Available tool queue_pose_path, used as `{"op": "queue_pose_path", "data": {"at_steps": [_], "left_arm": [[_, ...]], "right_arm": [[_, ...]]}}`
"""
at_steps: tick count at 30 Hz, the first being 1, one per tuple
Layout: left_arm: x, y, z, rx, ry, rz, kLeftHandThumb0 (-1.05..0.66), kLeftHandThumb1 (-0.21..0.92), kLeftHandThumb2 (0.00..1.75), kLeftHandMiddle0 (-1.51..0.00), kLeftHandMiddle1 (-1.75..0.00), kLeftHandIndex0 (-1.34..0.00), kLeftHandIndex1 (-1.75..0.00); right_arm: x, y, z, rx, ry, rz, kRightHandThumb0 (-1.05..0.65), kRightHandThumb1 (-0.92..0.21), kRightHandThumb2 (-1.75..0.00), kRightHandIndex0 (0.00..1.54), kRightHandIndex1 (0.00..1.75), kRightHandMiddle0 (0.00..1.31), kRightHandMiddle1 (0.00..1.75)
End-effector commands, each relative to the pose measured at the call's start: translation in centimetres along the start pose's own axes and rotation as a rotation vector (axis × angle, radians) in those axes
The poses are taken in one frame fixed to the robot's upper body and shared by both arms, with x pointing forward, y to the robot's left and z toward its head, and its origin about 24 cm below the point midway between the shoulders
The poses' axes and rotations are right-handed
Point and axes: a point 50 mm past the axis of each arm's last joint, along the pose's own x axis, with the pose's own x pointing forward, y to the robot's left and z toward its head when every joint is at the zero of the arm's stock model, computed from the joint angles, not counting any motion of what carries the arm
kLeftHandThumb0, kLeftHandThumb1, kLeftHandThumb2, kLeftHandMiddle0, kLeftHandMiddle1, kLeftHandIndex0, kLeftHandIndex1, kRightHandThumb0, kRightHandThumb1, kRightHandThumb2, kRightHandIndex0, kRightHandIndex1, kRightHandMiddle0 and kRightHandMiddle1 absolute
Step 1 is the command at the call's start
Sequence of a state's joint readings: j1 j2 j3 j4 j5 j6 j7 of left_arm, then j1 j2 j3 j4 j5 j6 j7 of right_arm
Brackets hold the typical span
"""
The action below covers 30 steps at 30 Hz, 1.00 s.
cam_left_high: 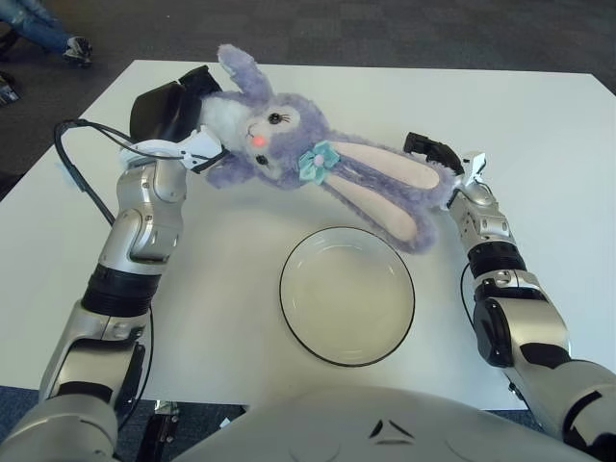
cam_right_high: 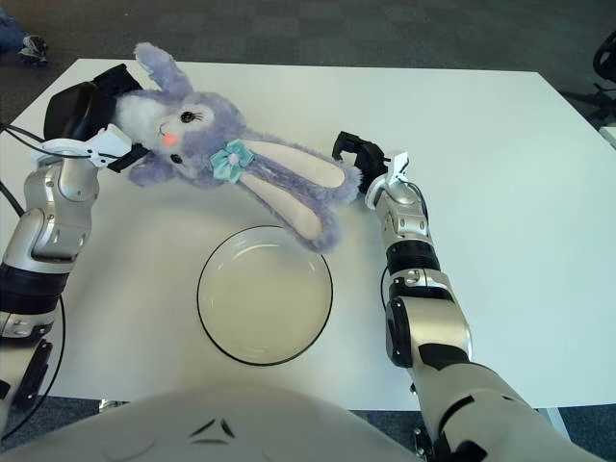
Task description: Put the doll into the plate.
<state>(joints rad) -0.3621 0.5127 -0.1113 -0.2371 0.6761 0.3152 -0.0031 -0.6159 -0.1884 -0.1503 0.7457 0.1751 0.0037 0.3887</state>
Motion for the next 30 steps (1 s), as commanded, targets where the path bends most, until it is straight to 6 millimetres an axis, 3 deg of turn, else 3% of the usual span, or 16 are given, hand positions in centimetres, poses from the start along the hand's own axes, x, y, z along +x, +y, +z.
{"op": "queue_pose_path", "data": {"at_steps": [1, 19, 30], "left_arm": [[-0.3, 0.6, 0.9, -0.001, -0.031, 0.007, 0.65, -0.03, 1.74, -0.91, -1.75, -1.23, -1.75], [-1.6, 0.6, 3.2, -0.027, -0.102, -0.017, 0.65, -0.03, 1.75, -0.91, -1.75, -1.2, -1.75], [-3.3, 0.0, 4.6, -0.031, -0.162, -0.051, 0.65, -0.03, 1.74, -0.91, -1.75, -1.2, -1.75]], "right_arm": [[-0.6, -0.4, -1.7, 0.029, 0.073, -0.016, -0.55, -0.16, -1.51, 1.28, 1.75, 0.75, 1.75], [-0.6, -0.6, -1.9, 0.013, 0.078, -0.025, -0.53, -0.19, -1.47, 1.28, 1.75, 0.72, 1.75], [-0.8, -0.2, -1.9, 0.0, 0.041, 0.003, -0.52, -0.21, -1.45, 1.29, 1.75, 0.7, 1.75]]}}
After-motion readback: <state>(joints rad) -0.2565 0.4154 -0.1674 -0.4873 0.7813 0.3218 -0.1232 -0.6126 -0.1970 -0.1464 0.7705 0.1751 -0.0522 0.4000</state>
